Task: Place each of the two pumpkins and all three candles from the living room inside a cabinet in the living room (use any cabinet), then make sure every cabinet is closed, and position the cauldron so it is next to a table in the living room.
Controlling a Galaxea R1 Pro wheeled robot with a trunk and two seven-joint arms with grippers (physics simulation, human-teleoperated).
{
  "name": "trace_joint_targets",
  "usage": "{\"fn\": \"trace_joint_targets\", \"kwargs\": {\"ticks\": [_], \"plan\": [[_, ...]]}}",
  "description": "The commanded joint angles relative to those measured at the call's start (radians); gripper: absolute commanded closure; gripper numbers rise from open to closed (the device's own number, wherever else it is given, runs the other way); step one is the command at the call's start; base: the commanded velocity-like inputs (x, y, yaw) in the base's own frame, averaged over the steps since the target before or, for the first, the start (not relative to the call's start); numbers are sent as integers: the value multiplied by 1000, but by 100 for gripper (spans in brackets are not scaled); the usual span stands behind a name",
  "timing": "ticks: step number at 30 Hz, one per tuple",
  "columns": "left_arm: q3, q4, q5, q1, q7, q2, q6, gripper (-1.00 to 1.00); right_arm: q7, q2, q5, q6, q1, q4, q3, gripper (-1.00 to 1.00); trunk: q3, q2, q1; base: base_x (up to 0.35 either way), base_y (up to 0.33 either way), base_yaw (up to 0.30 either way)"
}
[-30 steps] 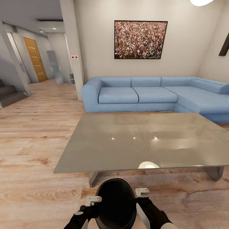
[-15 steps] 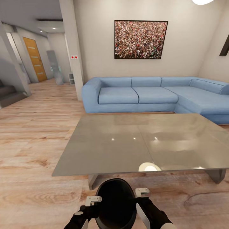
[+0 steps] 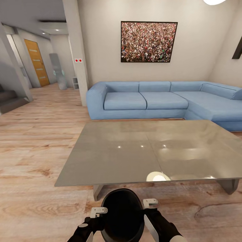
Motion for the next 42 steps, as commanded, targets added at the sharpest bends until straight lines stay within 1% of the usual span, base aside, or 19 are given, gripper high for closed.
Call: {"fn": "trace_joint_targets", "kwargs": {"ticks": [1,6,8,28,32,33,42], "plan": [[-4,-4,-5,-1,10,2,-14,100,-3,-1,-32,3,0,1,12,100,-1,0,0,0,0,0],[-4,-4,-5,-1,10,1,-14,100,6,-1,-31,3,0,1,12,100,-1,0,0,0,0,0],[-4,-4,-5,-1,10,2,-14,100,7,-1,-31,3,0,1,12,100,-9,-1,1,0,0,0],[-4,-4,-5,-1,10,1,-14,100,8,-1,-31,3,0,1,11,100,-12,-1,1,0,0,0],[-4,-4,-5,-1,10,1,-14,100,8,-1,-31,3,0,1,12,100,-28,-2,3,0,0,0],[-4,-4,-5,-1,10,1,-14,100,8,-1,-31,3,0,1,11,100,-28,-2,3,0,0,0],[-4,-4,-5,-1,10,1,-14,100,8,-1,-32,3,0,1,11,100,-63,-4,7,0,0,0]]}}
